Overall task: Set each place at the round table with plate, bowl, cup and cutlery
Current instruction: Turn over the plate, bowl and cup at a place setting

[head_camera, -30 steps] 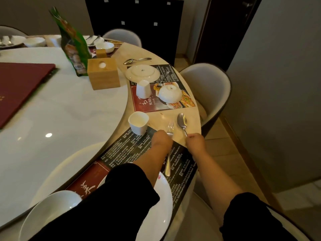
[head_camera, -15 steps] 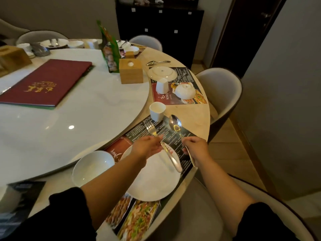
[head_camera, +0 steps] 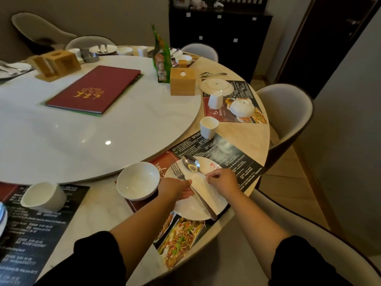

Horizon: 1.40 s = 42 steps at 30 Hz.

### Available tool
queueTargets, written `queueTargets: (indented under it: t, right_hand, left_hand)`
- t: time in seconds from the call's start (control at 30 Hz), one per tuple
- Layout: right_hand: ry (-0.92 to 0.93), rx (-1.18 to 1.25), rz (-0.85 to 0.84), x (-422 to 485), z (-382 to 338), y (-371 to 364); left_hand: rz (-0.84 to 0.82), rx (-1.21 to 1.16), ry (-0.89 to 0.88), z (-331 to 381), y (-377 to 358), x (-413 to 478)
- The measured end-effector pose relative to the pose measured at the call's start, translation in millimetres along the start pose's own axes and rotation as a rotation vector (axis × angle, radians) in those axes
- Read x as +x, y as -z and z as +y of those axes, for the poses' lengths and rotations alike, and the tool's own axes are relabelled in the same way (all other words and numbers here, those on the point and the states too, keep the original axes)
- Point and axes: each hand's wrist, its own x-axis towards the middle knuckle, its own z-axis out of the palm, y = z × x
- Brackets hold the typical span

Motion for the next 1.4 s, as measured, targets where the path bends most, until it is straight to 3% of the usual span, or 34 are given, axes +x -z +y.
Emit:
queueTargets:
  t: [0.43,0.73,1.13,1.4]
  right_hand:
    - [0.052,-0.091,-0.005,-5,3,1]
    - [0.113,-0.039,0.234,-10,20,24]
    - [0.107,-0.017,0.248,-21,34,25]
    - [0.111,-0.006,0.257,-28,38,26]
  left_hand:
    - [-0.028,-0.043,0.085,-8,-14,2]
    - [-0.054,-0.136,0.112,-11,-19,0]
    - [-0.052,-0.162,0.123,-14,-20,2]
    - [-0.042,-0.040,0.072,-12,-15,-1]
